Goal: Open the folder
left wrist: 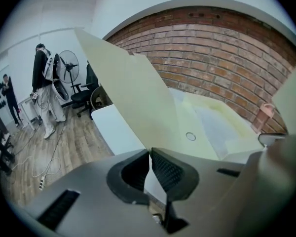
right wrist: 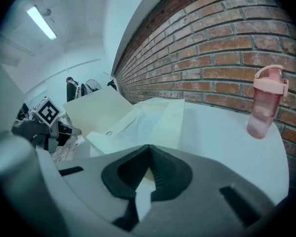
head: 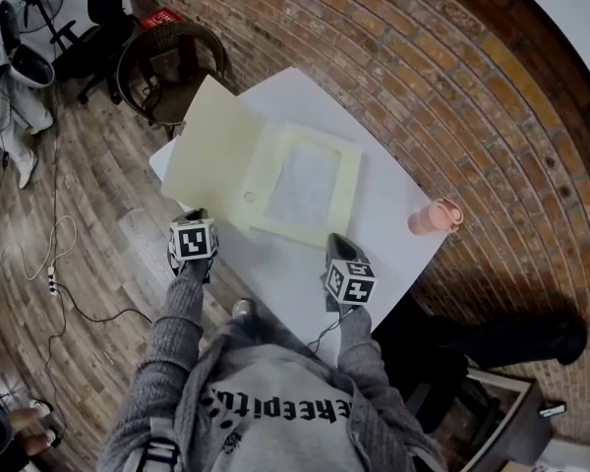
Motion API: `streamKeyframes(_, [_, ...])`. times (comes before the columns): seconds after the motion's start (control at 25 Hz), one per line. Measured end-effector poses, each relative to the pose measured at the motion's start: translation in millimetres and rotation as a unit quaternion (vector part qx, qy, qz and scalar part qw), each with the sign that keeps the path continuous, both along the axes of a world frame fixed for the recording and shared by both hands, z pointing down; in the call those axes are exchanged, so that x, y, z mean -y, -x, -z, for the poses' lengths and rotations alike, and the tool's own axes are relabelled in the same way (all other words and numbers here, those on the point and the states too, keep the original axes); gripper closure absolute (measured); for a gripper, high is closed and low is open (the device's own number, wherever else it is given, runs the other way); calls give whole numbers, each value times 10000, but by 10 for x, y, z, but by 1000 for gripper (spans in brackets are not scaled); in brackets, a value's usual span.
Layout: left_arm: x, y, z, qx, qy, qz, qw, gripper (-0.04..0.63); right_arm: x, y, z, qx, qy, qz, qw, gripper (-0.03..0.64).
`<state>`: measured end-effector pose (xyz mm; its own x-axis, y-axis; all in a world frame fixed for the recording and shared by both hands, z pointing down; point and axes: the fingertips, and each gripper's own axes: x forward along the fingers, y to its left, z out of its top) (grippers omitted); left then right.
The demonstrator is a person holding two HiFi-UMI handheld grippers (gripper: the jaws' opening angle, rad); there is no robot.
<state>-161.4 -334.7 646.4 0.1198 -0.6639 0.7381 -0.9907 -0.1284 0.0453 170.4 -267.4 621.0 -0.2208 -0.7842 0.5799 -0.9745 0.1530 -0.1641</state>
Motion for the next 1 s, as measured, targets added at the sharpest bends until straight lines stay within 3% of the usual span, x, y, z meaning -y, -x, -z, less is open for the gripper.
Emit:
streamKeyframes(0.08, [-32,-65,51,-382,-22,51,9993,581,10,5,4,2,-9,6,10000,614])
streamKeyframes(0.16, [-57,-108,163,-535,-152,56,9984,581,0,5,4,5,-4,4,10000,614])
streamKeyframes(0.56, [-121,-243,487,-598,-683,-87,9958,581,-25,25,72,135,-96,-26,9999,614])
streamKeyframes(1.0, [-205,-397,709,-584,-1109,-425,9912,576,-77,152,572,488,-765,-22,9959,613])
